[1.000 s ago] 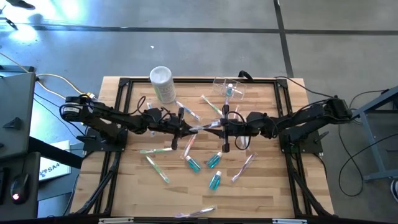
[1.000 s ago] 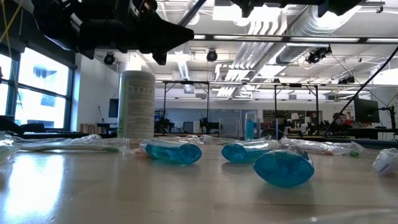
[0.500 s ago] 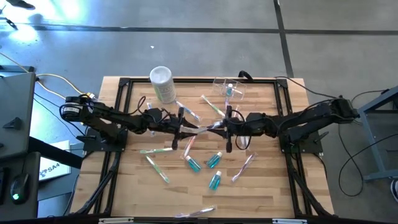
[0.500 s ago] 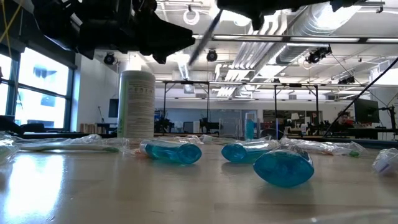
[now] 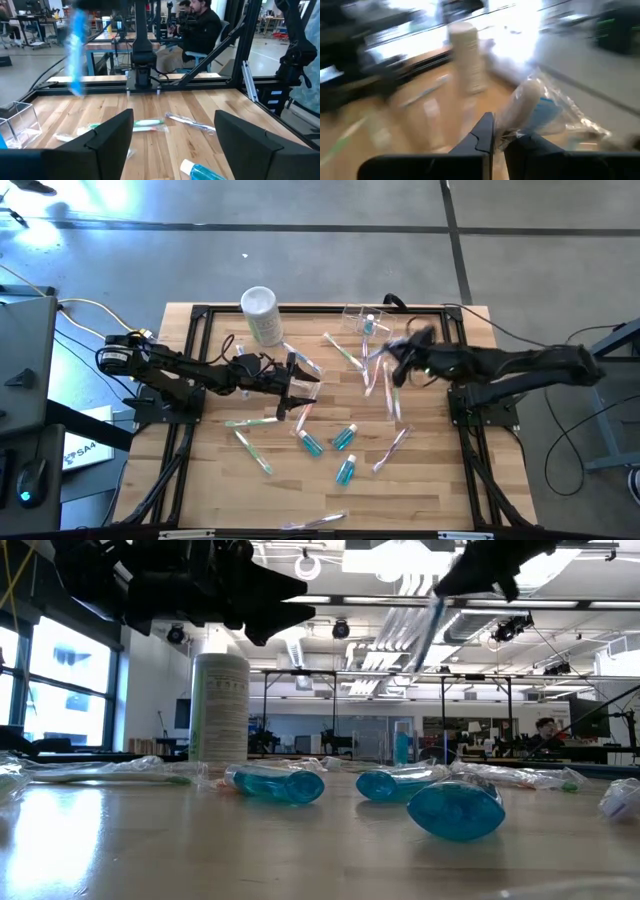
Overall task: Pick & Place toothbrushing station
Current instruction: Put the blue toothbrush into the transparent organizer
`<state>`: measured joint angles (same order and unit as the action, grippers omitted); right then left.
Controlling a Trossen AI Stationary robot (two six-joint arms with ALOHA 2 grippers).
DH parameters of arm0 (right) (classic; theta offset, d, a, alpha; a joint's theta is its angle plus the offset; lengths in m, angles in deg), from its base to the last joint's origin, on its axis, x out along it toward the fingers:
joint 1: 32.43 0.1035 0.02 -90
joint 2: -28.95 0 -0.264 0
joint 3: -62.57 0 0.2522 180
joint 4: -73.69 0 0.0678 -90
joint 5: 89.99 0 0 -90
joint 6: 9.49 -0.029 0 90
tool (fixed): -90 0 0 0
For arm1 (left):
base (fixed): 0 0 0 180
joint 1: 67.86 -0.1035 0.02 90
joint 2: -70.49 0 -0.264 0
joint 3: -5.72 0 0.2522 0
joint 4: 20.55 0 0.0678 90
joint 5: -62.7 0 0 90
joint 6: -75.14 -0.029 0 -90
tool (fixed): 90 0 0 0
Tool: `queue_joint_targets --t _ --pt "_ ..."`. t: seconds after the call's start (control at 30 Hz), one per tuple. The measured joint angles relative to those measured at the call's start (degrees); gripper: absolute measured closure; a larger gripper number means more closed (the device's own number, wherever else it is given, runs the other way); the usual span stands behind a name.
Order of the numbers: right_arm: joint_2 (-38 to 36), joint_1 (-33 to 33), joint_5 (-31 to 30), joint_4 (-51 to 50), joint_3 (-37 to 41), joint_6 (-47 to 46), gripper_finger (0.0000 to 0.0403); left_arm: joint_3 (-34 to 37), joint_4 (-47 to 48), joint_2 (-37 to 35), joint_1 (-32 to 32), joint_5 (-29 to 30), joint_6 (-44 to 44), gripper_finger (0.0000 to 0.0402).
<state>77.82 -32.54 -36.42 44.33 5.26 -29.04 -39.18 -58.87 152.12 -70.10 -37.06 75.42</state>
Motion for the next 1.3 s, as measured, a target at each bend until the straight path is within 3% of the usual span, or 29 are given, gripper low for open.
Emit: queue_joint_targets --t 0.1,0.27,0.57,0.73,1.0,1.3 --pt "-2.2 -4.8 -4.1 -2.1 0.0 -0.1 0.0390 0.0 0.0 0.0 0.0 0.0 0.0 0.0126" --pt "-2.3 -16.3 -1.1 -2.1 0.0 0.2 0.0390 0.0 0.2 0.0 0.0 0.0 0.0 0.0126" --pt "7.4 -34.9 22.2 4.5 0.0 1.2 0.0390 0.0 3.6 0.0 0.0 -0.1 -4.5 0.0126" --pt "13.6 -39.0 24.9 10.7 0.0 2.9 0.0390 0.0 4.7 0.0 0.0 -0.1 -4.6 0.0126" --pt "18.4 -42.5 25.9 10.4 0.0 3.3 0.0390 0.0 7.5 0.0 0.0 -0.1 -4.6 0.0126" --pt "22.6 -43.3 20.7 12.0 0.0 5.0 0.0390 0.0 7.6 0.0 0.0 -0.1 -4.3 0.0126"
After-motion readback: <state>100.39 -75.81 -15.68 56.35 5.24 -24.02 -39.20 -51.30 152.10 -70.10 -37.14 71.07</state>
